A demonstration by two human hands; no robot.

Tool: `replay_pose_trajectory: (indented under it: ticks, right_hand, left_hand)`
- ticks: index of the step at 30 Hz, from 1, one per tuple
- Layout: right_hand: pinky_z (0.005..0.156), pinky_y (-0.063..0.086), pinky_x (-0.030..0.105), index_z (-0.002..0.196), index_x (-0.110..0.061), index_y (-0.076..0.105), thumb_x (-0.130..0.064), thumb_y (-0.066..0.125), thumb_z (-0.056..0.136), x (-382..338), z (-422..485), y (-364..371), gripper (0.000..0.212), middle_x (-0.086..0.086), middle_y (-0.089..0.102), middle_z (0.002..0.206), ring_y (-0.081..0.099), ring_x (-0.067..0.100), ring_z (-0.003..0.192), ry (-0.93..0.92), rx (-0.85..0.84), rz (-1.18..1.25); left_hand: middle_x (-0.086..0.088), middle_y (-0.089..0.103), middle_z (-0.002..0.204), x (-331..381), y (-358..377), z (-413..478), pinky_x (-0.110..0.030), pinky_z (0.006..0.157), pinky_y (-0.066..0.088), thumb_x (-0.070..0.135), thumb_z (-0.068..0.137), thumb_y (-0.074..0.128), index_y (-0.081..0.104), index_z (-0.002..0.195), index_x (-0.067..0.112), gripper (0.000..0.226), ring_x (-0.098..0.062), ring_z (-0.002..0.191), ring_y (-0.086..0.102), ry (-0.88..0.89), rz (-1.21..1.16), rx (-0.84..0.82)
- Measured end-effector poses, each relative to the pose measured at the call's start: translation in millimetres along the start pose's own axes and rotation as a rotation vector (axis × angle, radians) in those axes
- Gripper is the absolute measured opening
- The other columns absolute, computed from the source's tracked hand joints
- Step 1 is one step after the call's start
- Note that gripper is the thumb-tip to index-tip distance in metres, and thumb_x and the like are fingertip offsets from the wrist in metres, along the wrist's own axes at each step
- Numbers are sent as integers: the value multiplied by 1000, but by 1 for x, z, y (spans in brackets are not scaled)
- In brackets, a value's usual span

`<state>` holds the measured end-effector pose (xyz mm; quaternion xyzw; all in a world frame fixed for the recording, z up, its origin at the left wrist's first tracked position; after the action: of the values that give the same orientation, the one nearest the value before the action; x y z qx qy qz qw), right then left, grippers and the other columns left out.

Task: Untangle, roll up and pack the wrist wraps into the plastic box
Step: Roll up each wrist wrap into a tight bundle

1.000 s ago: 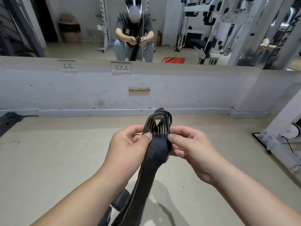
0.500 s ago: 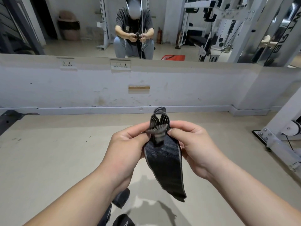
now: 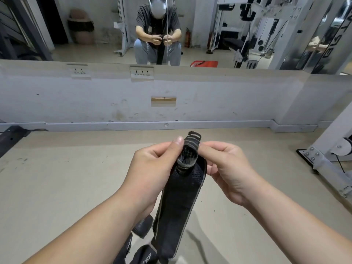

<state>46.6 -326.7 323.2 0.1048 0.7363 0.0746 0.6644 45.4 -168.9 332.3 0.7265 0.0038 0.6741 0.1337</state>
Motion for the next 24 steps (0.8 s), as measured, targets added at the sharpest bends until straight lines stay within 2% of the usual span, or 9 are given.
replay_pose_trajectory:
  ticks: [3,5,8,11,13,15,17,21,24]
  right_hand:
    - [99,54,49,98,6,79,-23,77,84,-1,-1,3,31,23,77,97,72,26,89,-5,-25,7]
    - [95,55,44,94,0,81,-26,76,88,-3,-4,7,27,20,77,95,72,26,88,-11,-55,-3]
    - [88,53,44,87,-9,79,-28,86,71,-3,-4,9,26,14,76,90,70,25,86,-42,-26,-72]
    - [84,56,40,109,-12,67,-18,88,64,3,-1,4,51,10,75,93,73,22,82,14,38,-17]
    - [82,59,36,126,-11,62,-18,86,71,7,-2,4,60,12,79,105,78,23,88,114,-1,6]
    - [77,60,30,125,-9,69,-22,77,87,7,-6,10,41,11,80,111,77,20,92,157,-127,-86]
    - [74,59,28,119,-9,73,-21,70,96,7,-7,12,26,10,79,110,75,20,93,131,-173,-130]
    - [78,61,33,113,-9,68,-15,74,87,8,-8,14,28,12,77,100,74,24,87,138,-161,16]
    - [71,61,29,106,-11,69,-1,71,88,6,-7,15,21,13,76,93,73,22,77,128,-137,105]
  left_hand:
    - [-3,83,104,0,-8,1,-30,91,55,13,97,73,85,105,15,14,-17,102,78,11,1,66]
    - [-4,83,102,-1,-11,2,-28,88,56,6,94,76,84,105,14,16,-19,100,79,-17,-6,104]
    - [-5,83,97,1,-14,1,-24,84,58,4,90,80,79,111,19,26,-17,94,78,-23,-1,153]
    - [-6,82,101,-2,-12,4,-22,86,57,1,92,78,62,128,33,51,-16,93,78,-26,-31,128]
    - [-5,83,98,-2,-15,4,-17,78,57,0,92,77,71,121,24,38,-14,89,77,-12,-7,162]
    - [-4,83,94,0,-16,3,-15,73,57,-1,89,80,79,109,18,27,-12,85,76,7,2,190]
    - [-4,82,90,-1,-15,2,-16,69,57,-3,86,81,81,101,16,24,-10,79,76,3,-21,199]
    - [-11,81,89,-5,-8,2,-23,66,61,-9,84,79,79,102,8,26,-18,76,76,-74,-185,153]
    - [-17,79,92,-10,-4,3,-28,72,63,-16,85,71,76,100,6,27,-23,76,75,-158,-294,101]
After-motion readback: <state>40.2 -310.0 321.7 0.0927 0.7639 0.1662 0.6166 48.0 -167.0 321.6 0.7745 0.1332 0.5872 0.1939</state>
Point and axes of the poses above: each hand's wrist, its own z-axis towards the middle knuckle, its own y-axis out of the palm, x = y × z, the point moved 6 cm from there along z, towards the middle knuckle
